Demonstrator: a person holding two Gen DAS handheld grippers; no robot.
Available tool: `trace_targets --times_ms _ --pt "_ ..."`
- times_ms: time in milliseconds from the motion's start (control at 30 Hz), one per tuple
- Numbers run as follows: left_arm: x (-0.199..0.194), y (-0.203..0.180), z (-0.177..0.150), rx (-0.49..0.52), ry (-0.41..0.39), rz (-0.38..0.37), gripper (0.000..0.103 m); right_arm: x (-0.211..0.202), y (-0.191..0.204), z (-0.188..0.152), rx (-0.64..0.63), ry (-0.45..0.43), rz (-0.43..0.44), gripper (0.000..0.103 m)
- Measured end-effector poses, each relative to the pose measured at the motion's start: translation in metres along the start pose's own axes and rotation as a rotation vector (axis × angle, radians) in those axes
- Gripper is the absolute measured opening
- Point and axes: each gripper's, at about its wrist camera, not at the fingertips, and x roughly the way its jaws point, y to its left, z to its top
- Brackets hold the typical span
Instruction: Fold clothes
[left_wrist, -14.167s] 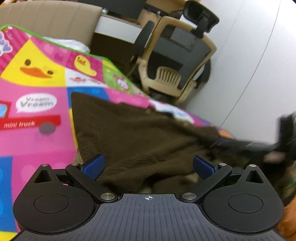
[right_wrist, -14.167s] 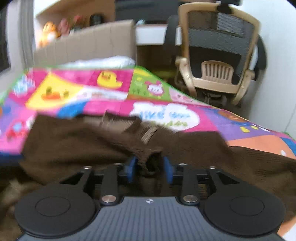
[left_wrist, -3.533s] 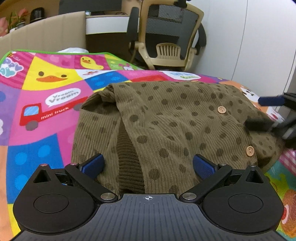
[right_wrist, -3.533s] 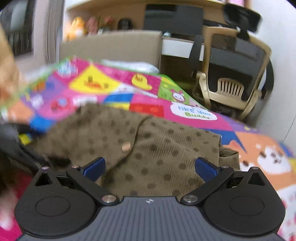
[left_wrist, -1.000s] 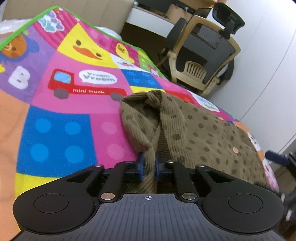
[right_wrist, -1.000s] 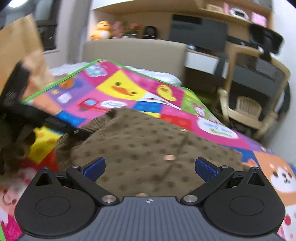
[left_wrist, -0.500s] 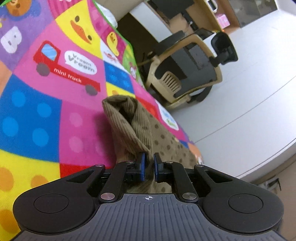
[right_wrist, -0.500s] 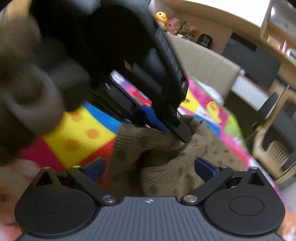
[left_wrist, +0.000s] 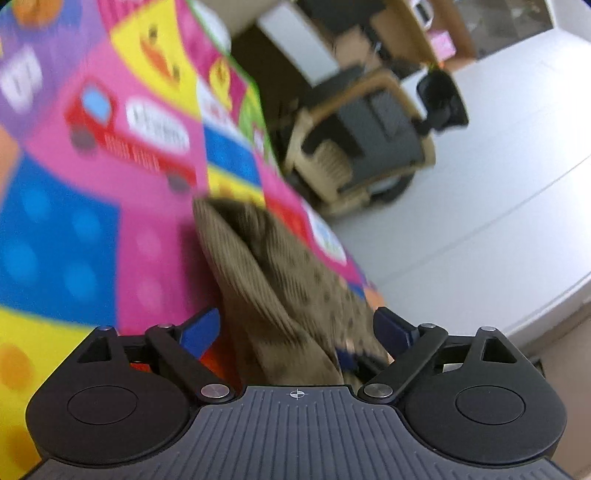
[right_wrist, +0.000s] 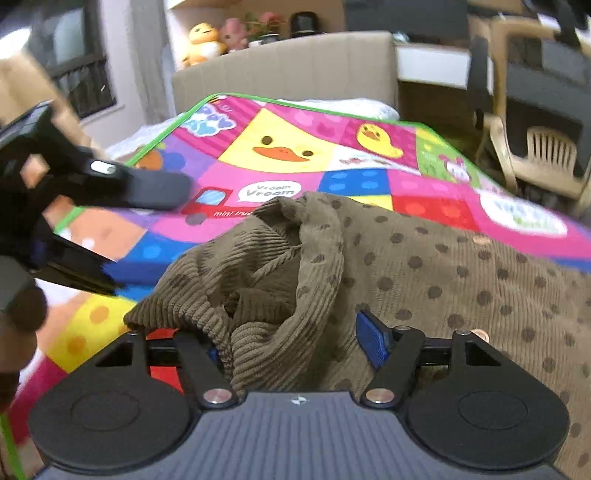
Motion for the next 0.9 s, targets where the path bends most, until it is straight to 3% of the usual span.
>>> trace_targets --times_ms 33,100,167,233,400,433,467,533,633,767,833,900 --pt "0.006 0.002 -0.003 -0.008 0.014 -0.003 0.089 0.001 0.008 -0.002 -0.045 -0.008 -0.024 0.076" --pt "0.014 0.005 -0.004 -0.023 0.024 0.003 0.061 0.004 0.025 -0.005 -0.135 -0.023 -0.072 0.091" --pt "0.018 0.009 -0.001 -0.041 0.021 0.013 0.028 0.006 0.042 -0.009 -0.226 -0.038 -0.12 0.096" --pt "0.017 0.011 0.004 -0.085 0.006 -0.018 0.021 0.009 0.059 -0.013 -0.316 -0.053 -0.168 0.097" --pt "0.013 -0.002 0.009 -0.076 -0.001 -0.065 0.021 0.018 0.094 -0.018 -0.504 -0.086 -0.272 0.094" --pt "0.012 -0.005 0.009 -0.061 -0.004 -0.057 0.021 0.023 0.09 -0.015 -0.489 -0.088 -0.273 0.086" --pt "0.008 -0.007 0.01 -0.045 -0.016 -0.046 0.029 0.026 0.087 -0.012 -0.48 -0.093 -0.28 0.081" --pt "0.0 -0.009 0.012 -0.044 -0.043 -0.045 0.044 0.029 0.077 -0.006 -0.448 -0.105 -0.286 0.044" --pt "-0.018 -0.015 0.018 -0.041 -0.105 -0.082 0.055 0.019 0.054 0.004 -0.345 -0.123 -0.258 0.029" --pt "-0.037 -0.046 0.024 0.063 -0.203 -0.08 0.085 -0.014 0.015 0.012 -0.218 -0.191 -0.267 0.018" --pt "-0.04 -0.063 0.022 0.128 -0.225 -0.068 0.094 -0.037 -0.007 0.015 -0.157 -0.237 -0.285 0.017" --pt "-0.036 -0.078 0.02 0.181 -0.223 -0.051 0.094 -0.057 -0.038 0.013 -0.079 -0.269 -0.313 0.017"
